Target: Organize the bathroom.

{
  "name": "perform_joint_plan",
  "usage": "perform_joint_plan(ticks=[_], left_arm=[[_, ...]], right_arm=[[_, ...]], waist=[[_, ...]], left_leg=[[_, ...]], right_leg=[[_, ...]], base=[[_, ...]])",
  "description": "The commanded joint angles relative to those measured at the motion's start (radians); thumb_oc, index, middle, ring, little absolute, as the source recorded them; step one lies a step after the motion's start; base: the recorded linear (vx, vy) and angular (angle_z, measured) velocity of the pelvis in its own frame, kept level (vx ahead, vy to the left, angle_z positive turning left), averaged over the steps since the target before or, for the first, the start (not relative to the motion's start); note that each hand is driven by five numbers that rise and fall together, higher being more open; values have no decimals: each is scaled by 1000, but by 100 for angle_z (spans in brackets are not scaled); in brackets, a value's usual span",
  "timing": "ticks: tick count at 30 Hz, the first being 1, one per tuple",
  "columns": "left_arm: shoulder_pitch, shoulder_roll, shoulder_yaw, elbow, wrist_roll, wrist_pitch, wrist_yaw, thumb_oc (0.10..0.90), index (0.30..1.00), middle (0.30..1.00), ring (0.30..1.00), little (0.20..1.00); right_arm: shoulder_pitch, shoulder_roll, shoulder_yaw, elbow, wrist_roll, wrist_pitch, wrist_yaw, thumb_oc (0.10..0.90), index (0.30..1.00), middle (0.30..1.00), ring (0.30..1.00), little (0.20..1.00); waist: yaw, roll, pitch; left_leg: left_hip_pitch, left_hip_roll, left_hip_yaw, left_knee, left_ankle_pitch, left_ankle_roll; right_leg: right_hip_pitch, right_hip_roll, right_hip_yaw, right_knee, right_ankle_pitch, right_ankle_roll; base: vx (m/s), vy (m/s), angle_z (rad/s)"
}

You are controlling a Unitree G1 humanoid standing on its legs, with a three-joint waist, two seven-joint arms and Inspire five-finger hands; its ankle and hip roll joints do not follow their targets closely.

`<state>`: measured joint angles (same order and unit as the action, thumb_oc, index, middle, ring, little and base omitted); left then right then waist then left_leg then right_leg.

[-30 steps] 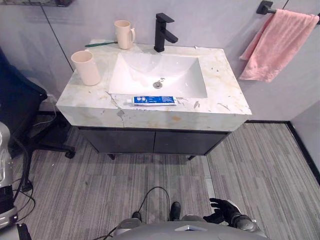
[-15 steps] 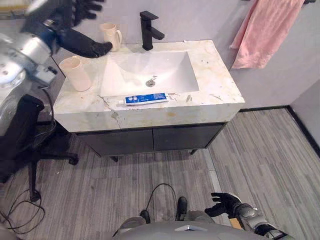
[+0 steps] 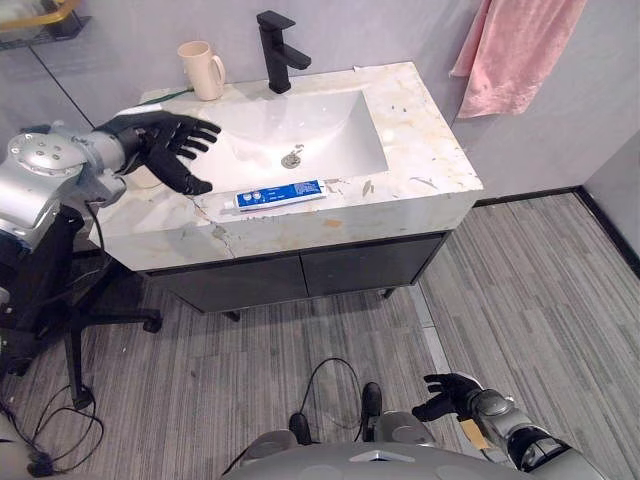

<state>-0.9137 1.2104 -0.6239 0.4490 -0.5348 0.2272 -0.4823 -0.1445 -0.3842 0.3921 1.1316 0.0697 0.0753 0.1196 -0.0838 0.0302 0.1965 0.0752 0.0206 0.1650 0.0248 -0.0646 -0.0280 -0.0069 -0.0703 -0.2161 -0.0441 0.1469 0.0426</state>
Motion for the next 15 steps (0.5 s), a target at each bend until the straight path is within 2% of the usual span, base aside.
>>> perform_joint_plan(ticks=[1,9,15], left_arm=[[-201,-7,43,55,43,-37,19,800,900,900,900,900],[-204,-88,15,120,91,-68,43,800,900,900,900,900],[-189,-129,17,89,110,-39,79,800,900,900,900,900]], right_arm=[[-11,-22,8,41,45,13,3,800,900,900,900,900],[-44,-17,13,56,68,0,8,800,900,900,900,900],[-39,-17,14,55,55,-5,9,800,900,900,900,900]], waist=[[7,16,-4],[-12,16,17],[-32,21,24]], left_leg=[[-34,37,91,183,-61,30],[-47,38,108,192,-66,30],[-47,37,124,178,-72,33]], right_leg=[[-96,-60,45,111,-100,123],[-125,-65,52,124,-97,122],[-137,-66,61,124,-95,121]], base=[[-74,-11,3],[-41,-12,-2],[-3,0,-1]])
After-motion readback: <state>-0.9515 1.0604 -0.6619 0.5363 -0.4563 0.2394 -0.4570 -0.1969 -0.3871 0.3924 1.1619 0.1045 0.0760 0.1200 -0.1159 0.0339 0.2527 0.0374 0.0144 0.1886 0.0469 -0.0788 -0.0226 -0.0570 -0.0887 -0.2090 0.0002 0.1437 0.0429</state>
